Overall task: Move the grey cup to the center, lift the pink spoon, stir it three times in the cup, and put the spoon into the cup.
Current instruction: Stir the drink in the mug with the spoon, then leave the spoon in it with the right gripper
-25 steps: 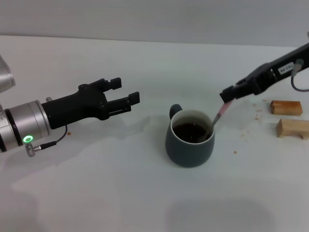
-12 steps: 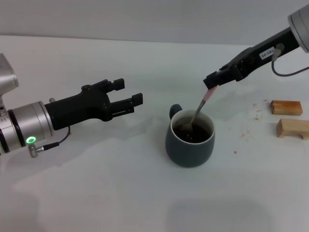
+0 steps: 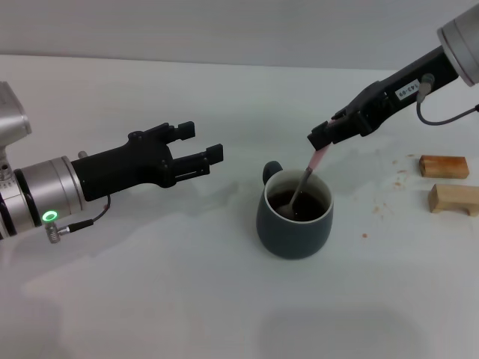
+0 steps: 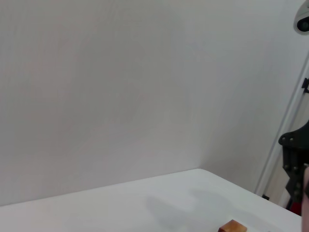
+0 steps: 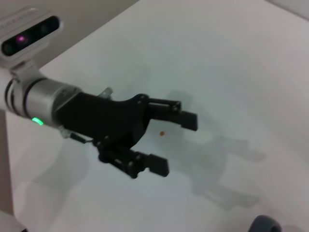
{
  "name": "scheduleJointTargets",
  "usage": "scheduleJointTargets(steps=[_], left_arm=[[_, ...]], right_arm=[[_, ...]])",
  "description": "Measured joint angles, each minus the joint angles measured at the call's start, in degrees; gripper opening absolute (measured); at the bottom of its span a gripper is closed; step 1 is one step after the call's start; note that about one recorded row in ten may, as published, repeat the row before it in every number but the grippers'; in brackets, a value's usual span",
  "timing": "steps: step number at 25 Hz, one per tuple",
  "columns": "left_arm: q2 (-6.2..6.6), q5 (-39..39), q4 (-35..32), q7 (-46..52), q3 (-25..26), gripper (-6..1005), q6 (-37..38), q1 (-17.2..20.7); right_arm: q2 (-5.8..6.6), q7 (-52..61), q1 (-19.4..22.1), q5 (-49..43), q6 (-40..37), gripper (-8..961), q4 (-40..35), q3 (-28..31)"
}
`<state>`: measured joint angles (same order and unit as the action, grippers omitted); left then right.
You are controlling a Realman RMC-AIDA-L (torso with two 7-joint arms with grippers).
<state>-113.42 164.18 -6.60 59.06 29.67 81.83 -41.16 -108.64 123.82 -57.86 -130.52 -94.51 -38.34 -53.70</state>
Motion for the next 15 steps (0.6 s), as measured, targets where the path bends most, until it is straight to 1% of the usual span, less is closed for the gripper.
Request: scheduleJointTargets(steps=[3, 8, 11, 15], left_arm=[[0.00, 0.0, 0.0, 0.0, 0.0, 826, 0.0, 0.0], [0.02, 0.0, -0.1, 0.3, 0.2, 826, -0.1, -0.1], [0.04, 0.0, -0.1, 0.4, 0.2, 826, -0.3, -0.1], [0.05, 0.0, 0.0, 0.4, 0.1, 826, -0.5, -0.1]], right_arm=[[0.04, 0.0, 0.0, 0.0, -1.5, 103, -0.2, 0.0], [0.44, 0.1, 1.0, -1.3, -3.8, 103, -1.5, 0.0], [0.54, 0.2, 1.3, -2.2, -4.1, 102, -2.0, 0.2], [1.06, 0.3, 1.8, -2.8, -4.1, 102, -2.2, 0.1]])
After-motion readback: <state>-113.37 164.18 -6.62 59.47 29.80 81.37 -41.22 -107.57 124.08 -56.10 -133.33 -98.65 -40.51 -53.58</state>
